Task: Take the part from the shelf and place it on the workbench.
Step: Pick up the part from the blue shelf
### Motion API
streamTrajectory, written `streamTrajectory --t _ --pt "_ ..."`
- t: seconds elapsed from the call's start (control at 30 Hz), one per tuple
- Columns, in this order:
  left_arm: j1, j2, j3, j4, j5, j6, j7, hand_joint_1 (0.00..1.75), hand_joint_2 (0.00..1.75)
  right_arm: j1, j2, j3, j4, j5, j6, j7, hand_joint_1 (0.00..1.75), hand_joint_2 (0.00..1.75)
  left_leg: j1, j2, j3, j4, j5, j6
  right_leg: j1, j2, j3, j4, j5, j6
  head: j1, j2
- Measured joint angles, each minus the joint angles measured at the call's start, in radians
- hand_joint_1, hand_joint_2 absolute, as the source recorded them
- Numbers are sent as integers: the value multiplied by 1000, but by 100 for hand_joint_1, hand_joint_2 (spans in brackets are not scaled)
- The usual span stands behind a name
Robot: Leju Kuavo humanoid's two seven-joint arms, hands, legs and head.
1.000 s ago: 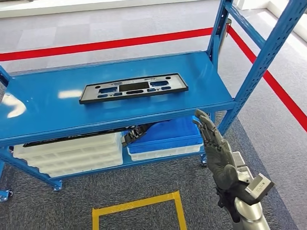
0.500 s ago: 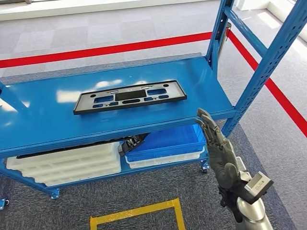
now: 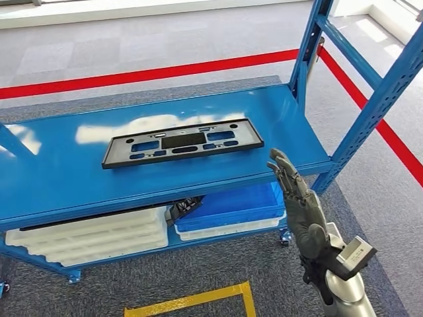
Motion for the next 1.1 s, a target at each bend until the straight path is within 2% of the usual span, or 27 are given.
streamTrajectory --t 0.07,0.1,0.17,0.2,0.23,0.27,0.3,0.33,0.37,0.4,0.47,0.53,0.57,0.6,0.67,0.7,0.73,0.77,0.83,0.87,0.9,0.97,1.03,1.1 --pt "0 0 0 0 0 0 -1 0 0 -4 0 1 -3 0 0 -1 0 0 7 1 21 -25 -4 5 2 -2 -11 36 -22 7 1 0" --pt "0 -1 0 0 -1 -1 -2 0 0 -6 0 1 -4 0 0 -1 0 0 10 1 31 -33 -5 7 2 -2 -34 83 -42 9 2 0" --pt "0 -1 0 0 -1 -1 -2 0 0 -4 0 2 -3 0 0 -1 0 0 11 1 45 -36 -14 11 2 -2 -110 205 -80 14 3 0" --pt "0 -1 0 0 -1 -1 -2 0 0 -3 0 2 -3 0 0 -1 0 0 11 1 51 -36 -20 11 1 -2 -143 246 -81 17 3 0" --pt "1 -1 0 0 -1 -1 -2 0 0 -2 0 3 -3 0 0 -1 0 0 12 0 60 -36 -27 9 1 -2 -161 254 -61 19 3 0" --pt "2 -1 0 0 -1 -1 -2 0 0 -2 0 3 -3 0 0 -1 0 0 12 0 71 -36 -35 6 0 -2 -160 224 -22 21 3 0" --pt "3 -2 0 0 -1 -1 -2 0 0 -2 0 4 -2 0 0 -1 0 0 13 0 83 -36 -44 2 0 -3 -144 164 29 21 3 0" --pt "3 -2 0 0 -1 -1 -2 0 0 -2 0 4 -1 0 0 -1 0 0 13 -1 93 -36 -52 -3 0 -3 -124 108 66 20 3 0" --pt "2 -2 0 0 -1 -1 -2 0 0 -2 0 4 0 0 0 -1 0 0 12 -1 99 -34 -60 -8 1 -4 -105 58 87 18 3 0" --pt "1 -1 0 0 -1 -1 -2 0 0 -1 0 4 1 0 0 -1 0 0 10 -1 102 -34 -65 -12 3 -4 -95 31 91 13 3 0" --pt "-2 -1 0 0 -1 -1 -2 0 0 2 0 4 2 -1 0 -1 0 0 9 0 102 -35 -69 -19 6 -2 -90 17 78 1 3 0" --pt "-3 -1 0 0 -1 -1 -2 0 0 5 0 4 0 -4 0 -2 0 0 10 1 104 -29 -80 -27 3 -2 -84 14 73 -11 2 0" --pt "-4 -1 0 0 -1 -1 -2 0 0 5 0 4 -2 -5 0 -3 0 0 11 0 95 -4 -93 -33 0 -3 -78 12 69 -17 0 0" --pt "-4 -1 0 0 -1 -1 -3 0 0 5 0 4 -4 -6 0 -3 0 0 12 0 72 42 -114 -38 -2 -5 -72 10 65 -22 -1 0" --pt "-2 -1 0 0 -1 -1 -3 0 0 7 0 4 -6 -7 0 -3 0 0 16 0 -7 177 -160 -46 -3 -7 -62 10 54 -27 -2 0" --pt "-1 -1 0 0 0 -1 -3 0 0 9 0 4 -6 -8 0 -3 0 0 17 0 -44 230 -168 -47 -3 -6 -56 10 49 -28 -2 0" --pt "1 -1 0 0 0 -1 -2 0 0 11 0 4 -6 -9 0 -3 0 0 18 0 -67 252 -157 -47 -3 -5 -49 10 43 -28 -2 0" --pt "2 -1 0 0 0 -1 -2 0 0 13 0 4 -6 -10 0 -3 0 44 17 0 -72 234 -124 -46 -2 -3 -39 10 37 -27 -2 0" --pt "3 -1 0 0 0 0 -2 0 0 14 0 4 -7 -14 0 -2 0 131 14 0 -44 125 -29 -35 -3 -1 -16 8 21 -24 -2 0" --pt "3 0 0 0 0 0 -2 0 0 14 0 4 -7 -16 0 -1 0 175 11 -1 -28 75 6 -27 -2 0 -7 8 14 -20 -2 0" --pt "3 0 0 0 0 0 -2 0 0 14 0 4 -7 -17 0 0 0 175 7 -1 -18 42 21 -20 -2 1 -3 6 9 -15 -2 0" --pt "2 1 0 0 0 2 -2 0 0 14 0 4 -8 -18 0 0 0 175 1 -1 -12 22 12 -9 -2 1 -4 2 6 -4 -2 0" --pt "1 1 0 0 0 3 -3 0 0 15 0 4 -12 -19 0 0 0 175 5 -1 4 -5 1 -1 -2 0 1 -2 0 6 -2 0" --pt "1 1 0 0 0 3 -4 0 0 13 0 4 -16 -19 0 0 0 175 13 -1 27 -31 -2 4 -1 -2 -15 43 -26 12 -1 0"
